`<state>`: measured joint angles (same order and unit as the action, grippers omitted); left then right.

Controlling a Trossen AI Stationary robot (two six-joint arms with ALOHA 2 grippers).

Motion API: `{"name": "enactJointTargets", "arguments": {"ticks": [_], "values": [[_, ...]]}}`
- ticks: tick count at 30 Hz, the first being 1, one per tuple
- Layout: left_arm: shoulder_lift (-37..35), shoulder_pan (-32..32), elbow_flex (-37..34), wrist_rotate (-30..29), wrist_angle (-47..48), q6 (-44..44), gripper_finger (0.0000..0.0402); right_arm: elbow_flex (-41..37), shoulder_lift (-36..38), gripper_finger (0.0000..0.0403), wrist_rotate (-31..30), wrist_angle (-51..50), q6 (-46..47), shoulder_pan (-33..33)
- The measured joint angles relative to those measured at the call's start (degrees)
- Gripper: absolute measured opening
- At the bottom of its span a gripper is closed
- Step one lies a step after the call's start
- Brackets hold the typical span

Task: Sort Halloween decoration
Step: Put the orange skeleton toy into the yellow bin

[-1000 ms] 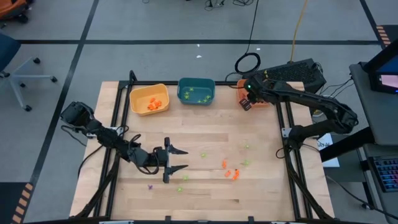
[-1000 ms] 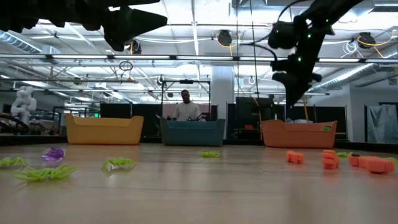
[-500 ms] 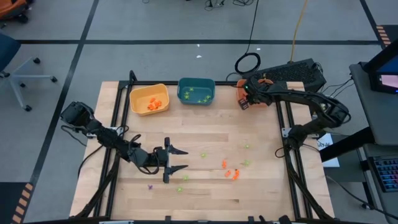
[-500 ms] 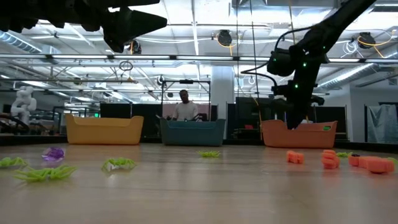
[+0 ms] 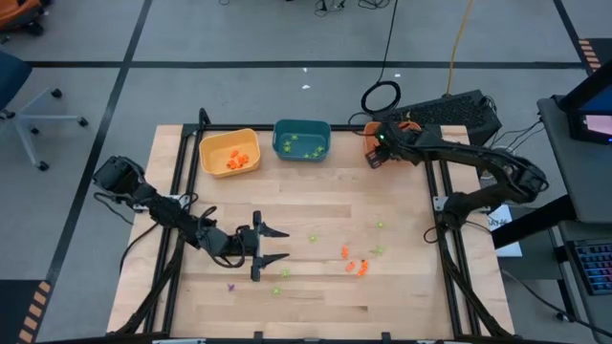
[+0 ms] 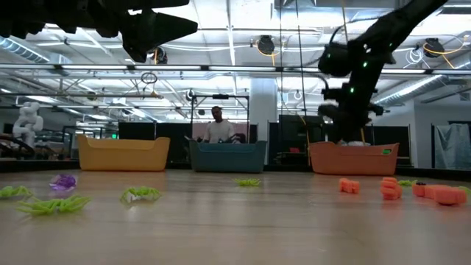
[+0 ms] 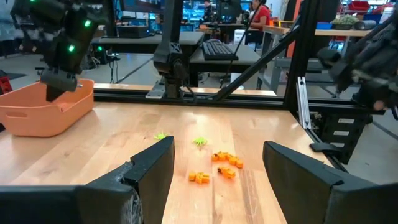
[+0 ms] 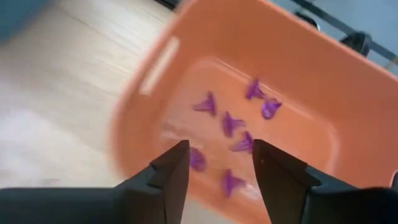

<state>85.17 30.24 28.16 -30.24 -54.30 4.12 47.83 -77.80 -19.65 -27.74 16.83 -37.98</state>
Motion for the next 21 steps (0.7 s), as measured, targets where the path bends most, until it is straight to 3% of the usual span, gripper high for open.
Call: {"name": "enactJointTargets", "arguments": {"ticks": [5,12,21], "values": [[0.0,0.0,0.0,0.0,0.0,0.0,0.0254,0.0,7.1,0.0170,-0.2,-2.4,2.9,6.8],[0.0,0.0,0.0,0.0,0.4,-0.1,0.0254,0.0,14.6,0.0171,-1.2,-4.5,9.7,23.7],[0.0,0.0,0.0,0.0,1.0,0.0,0.0254,0.0,11.9,0.0171,-3.4,-3.6,17.5,50.3]]}}
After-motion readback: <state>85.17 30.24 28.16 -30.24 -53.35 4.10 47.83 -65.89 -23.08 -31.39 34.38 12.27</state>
